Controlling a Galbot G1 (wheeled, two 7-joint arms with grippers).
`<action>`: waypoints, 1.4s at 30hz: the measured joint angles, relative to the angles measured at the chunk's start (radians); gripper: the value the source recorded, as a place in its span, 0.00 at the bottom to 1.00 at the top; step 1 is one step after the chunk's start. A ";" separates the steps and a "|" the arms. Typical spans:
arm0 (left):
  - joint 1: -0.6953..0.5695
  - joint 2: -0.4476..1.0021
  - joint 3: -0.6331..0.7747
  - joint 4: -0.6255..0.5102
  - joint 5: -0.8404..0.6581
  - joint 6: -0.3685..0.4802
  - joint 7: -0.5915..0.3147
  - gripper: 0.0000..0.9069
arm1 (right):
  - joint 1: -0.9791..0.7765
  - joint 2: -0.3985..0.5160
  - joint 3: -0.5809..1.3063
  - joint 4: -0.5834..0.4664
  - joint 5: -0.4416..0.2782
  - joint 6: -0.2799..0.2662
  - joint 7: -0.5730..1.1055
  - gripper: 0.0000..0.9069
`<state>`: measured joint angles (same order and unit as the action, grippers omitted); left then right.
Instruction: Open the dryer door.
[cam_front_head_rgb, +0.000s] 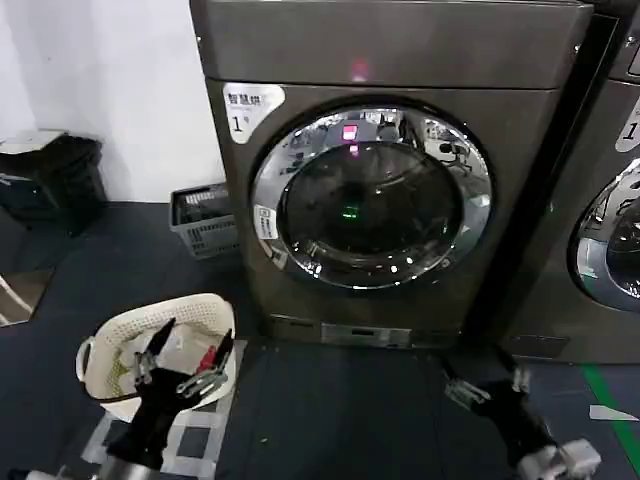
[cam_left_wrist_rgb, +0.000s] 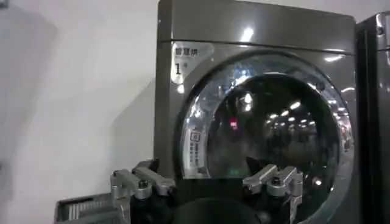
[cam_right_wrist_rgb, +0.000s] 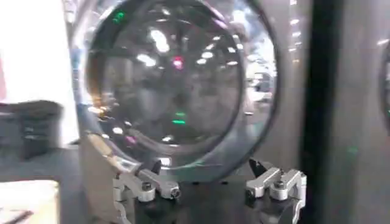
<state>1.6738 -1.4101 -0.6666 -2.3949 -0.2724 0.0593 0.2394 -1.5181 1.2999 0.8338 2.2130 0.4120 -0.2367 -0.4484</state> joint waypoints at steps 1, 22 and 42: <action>-0.001 0.000 0.000 -0.002 -0.001 0.001 0.000 1.00 | 0.024 -0.031 -0.007 -0.015 0.015 -0.001 -0.006 1.00; -0.013 0.012 0.014 -0.009 -0.024 0.020 -0.002 1.00 | 0.657 -0.333 -0.506 -0.370 0.133 -0.004 -0.135 1.00; 0.015 -0.004 0.035 -0.019 0.003 0.035 0.010 1.00 | 1.109 -0.139 -0.865 -0.741 0.038 0.031 -0.131 1.00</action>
<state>1.6890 -1.4140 -0.6311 -2.4139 -0.2696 0.0943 0.2494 -0.4095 1.1606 -0.0317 1.4720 0.4504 -0.2062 -0.5798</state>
